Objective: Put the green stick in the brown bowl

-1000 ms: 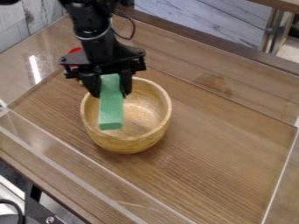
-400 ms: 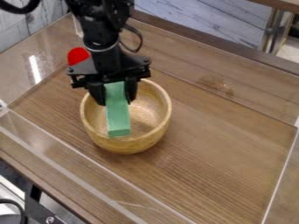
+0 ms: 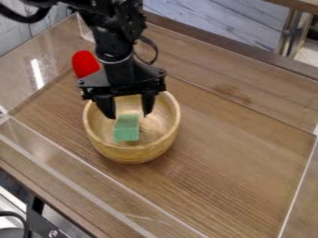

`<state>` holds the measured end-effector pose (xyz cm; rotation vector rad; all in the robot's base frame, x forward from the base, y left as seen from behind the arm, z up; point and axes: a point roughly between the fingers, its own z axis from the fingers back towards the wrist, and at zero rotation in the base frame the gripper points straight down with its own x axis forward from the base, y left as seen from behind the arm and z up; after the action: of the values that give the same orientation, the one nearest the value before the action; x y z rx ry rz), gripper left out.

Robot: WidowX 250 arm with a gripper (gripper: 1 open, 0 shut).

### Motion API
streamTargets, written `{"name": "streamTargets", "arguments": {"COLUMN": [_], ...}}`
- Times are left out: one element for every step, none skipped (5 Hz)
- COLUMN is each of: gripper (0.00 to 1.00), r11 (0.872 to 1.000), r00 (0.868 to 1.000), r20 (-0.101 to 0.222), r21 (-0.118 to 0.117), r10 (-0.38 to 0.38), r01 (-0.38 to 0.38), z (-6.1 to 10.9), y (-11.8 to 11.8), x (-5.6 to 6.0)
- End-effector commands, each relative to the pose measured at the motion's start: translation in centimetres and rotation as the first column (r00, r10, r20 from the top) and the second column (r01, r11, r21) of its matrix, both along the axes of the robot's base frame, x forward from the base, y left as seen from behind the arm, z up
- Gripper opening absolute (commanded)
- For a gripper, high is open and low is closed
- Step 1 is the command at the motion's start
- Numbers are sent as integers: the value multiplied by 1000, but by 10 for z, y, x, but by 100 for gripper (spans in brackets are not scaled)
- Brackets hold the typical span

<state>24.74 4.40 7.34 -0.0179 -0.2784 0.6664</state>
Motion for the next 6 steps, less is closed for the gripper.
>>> {"name": "streamTargets", "arguments": {"gripper": [0,0,0,0,100,100], "r11": [1000,1000,1000,999,1000,1000], "r00": [999,999,1000,999,1000,1000], "r20": [38,34,30,29,10,-7], "r21": [13,11,8,13,14,15], "r10": [-11,-1,-9,-39,-7,27], "r01": [10,1,9,39,6,-27], "z": [8,12,19,15,16,18], "y": [0,2,5,7,13,20], "x": [19,23,25,22,15,9]}}
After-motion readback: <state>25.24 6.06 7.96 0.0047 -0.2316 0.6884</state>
